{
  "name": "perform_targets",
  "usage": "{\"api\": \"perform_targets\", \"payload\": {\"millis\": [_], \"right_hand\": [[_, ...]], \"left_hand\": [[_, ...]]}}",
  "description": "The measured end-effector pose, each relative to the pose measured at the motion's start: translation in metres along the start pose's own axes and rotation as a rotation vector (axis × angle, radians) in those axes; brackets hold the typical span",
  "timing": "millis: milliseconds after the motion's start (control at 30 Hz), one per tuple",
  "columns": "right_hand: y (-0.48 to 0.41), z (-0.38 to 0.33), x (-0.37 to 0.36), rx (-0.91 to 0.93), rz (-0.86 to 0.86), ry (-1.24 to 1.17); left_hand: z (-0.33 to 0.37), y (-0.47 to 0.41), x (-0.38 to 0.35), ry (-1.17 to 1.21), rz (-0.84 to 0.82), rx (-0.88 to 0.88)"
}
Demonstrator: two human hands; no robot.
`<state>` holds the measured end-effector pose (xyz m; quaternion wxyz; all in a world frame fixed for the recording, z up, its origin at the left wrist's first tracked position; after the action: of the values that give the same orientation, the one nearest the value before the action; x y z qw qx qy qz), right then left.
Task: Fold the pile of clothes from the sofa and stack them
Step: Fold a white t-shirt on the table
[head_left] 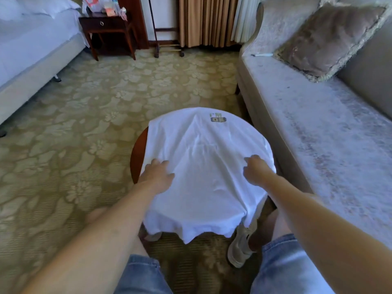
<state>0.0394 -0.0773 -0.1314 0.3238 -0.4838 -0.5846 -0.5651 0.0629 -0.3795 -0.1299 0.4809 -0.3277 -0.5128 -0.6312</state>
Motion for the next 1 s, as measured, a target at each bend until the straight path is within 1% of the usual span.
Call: {"api": "perform_targets", "payload": {"millis": [67,133,233,333,433,567,667,800,1000], "right_hand": [[-0.015,-0.011,-0.016,0.005,-0.007,-0.091],[-0.025,-0.017,-0.029,-0.044,-0.01,-0.158],[-0.037,-0.015,-0.046,-0.055,0.045,-0.056],[-0.045,-0.011,-0.052,-0.04,0.117,-0.019],[-0.049,-0.012,-0.052,-0.03,0.11,0.012],[-0.04,-0.007,-0.054,-0.022,0.095,0.038],[-0.024,-0.003,-0.059,-0.017,0.085,0.053],[-0.001,0.002,-0.068,-0.006,0.074,0.066],[0.035,0.012,-0.075,0.023,0.045,0.068]], "left_hand": [[0.013,-0.018,-0.014,0.024,0.02,0.01],[0.017,-0.034,-0.029,-0.013,0.057,0.021],[0.01,-0.046,-0.045,-0.073,0.118,0.038],[-0.001,-0.054,-0.044,-0.088,0.2,0.029],[-0.005,-0.057,-0.042,-0.069,0.225,0.032],[-0.007,-0.043,-0.047,-0.055,0.214,0.053],[-0.01,-0.023,-0.052,-0.059,0.173,0.064],[-0.011,0.004,-0.06,-0.092,0.114,0.07],[-0.009,0.04,-0.067,-0.142,0.079,0.074]]}}
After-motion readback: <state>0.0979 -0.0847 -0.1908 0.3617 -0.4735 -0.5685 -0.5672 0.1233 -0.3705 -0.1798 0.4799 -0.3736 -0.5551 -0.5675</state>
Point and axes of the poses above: each hand's wrist, its own y-axis away from the middle knuckle, its own x-axis out of the back of the hand, z = x × y, the point moved 3 cm from there along -y, towards the middle knuckle, and after that the axes turned 5 degrees about -x, right-handed, at the moved point
